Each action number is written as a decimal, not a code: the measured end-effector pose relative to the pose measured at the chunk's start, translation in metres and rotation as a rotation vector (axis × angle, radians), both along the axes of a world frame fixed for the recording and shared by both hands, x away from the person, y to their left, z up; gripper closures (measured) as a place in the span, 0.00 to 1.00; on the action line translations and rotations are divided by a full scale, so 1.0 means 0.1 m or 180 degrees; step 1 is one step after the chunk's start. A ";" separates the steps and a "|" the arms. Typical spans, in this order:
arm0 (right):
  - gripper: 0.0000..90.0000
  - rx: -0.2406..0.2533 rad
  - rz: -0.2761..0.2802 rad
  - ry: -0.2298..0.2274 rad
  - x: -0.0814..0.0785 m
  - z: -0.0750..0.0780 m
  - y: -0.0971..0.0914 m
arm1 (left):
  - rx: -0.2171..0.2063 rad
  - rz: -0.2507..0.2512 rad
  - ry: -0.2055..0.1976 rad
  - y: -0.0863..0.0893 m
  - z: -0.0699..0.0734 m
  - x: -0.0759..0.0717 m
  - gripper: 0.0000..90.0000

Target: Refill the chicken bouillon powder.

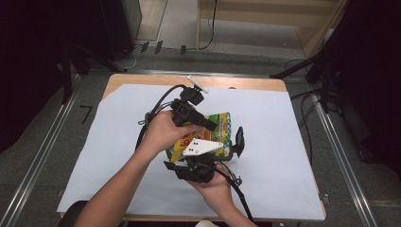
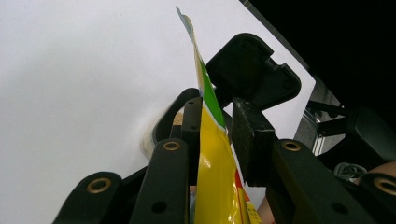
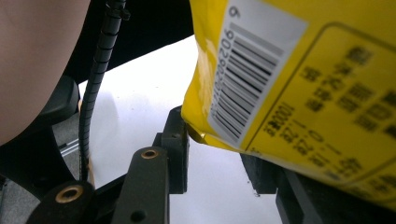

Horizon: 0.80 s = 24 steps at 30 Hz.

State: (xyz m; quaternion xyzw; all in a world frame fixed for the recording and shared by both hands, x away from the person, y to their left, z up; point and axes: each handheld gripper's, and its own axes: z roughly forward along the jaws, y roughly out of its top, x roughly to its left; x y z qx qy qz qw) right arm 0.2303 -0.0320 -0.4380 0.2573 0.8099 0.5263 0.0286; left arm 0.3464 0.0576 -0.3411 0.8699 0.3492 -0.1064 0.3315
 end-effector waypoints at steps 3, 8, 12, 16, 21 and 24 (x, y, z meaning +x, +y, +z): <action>0.74 0.0005 -0.0001 -0.0008 0.00 0.00 0.00 | 0.0007 0.0000 -0.0011 0.00 0.00 -0.01 0.84; 0.74 0.0039 0.0026 0.0002 0.01 -0.01 0.01 | 0.0039 0.0027 -0.0089 0.01 0.04 -0.05 0.84; 0.74 0.0059 0.0065 0.0012 0.02 -0.01 0.03 | 0.0067 0.0063 -0.0126 0.03 0.05 -0.08 0.83; 0.74 0.0068 0.0085 0.0023 0.01 0.00 0.05 | 0.0072 0.0077 -0.0100 0.05 0.04 -0.06 0.84; 0.74 0.0064 0.0094 0.0039 0.01 0.00 0.05 | 0.0064 0.0090 -0.0034 0.07 0.02 -0.02 0.84; 0.74 0.0068 0.0083 0.0049 0.02 0.00 0.05 | 0.0043 0.0087 0.0006 0.06 0.01 0.00 0.84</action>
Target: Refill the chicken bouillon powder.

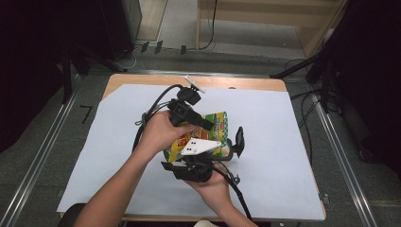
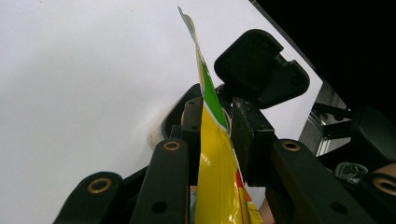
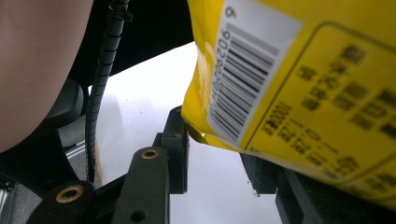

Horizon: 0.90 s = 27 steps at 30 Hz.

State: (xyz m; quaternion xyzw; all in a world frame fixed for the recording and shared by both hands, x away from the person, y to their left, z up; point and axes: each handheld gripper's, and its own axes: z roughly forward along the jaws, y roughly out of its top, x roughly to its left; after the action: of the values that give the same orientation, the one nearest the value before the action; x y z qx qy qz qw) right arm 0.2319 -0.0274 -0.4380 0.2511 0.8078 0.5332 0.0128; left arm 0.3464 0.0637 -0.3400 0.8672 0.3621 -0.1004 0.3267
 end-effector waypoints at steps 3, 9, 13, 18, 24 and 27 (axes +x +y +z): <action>0.74 0.0013 -0.0014 0.0002 0.00 0.01 -0.01 | 0.0018 -0.0024 -0.0023 -0.02 0.01 0.00 0.84; 0.74 0.0013 -0.0023 0.0003 0.01 0.01 -0.01 | 0.0012 -0.0022 -0.0035 -0.02 0.02 -0.01 0.84; 0.74 0.0015 -0.0021 -0.0001 0.00 0.02 -0.01 | -0.0001 -0.0016 -0.0038 -0.02 0.03 -0.01 0.84; 0.74 0.0011 -0.0025 -0.0002 0.00 0.03 -0.01 | -0.0004 -0.0016 -0.0042 -0.02 0.04 -0.01 0.84; 0.74 -0.0014 -0.0027 -0.0042 -0.01 0.03 -0.01 | -0.0004 -0.0034 -0.0066 -0.02 0.05 -0.02 0.84; 0.74 -0.0004 -0.0019 -0.0025 0.00 0.02 0.00 | 0.0029 -0.0035 -0.0087 -0.03 0.05 -0.04 0.84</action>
State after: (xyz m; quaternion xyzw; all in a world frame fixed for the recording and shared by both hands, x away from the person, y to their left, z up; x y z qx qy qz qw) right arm 0.2320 -0.0273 -0.4364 0.2514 0.8073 0.5336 0.0177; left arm 0.3426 0.0603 -0.3351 0.8719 0.3533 -0.0887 0.3271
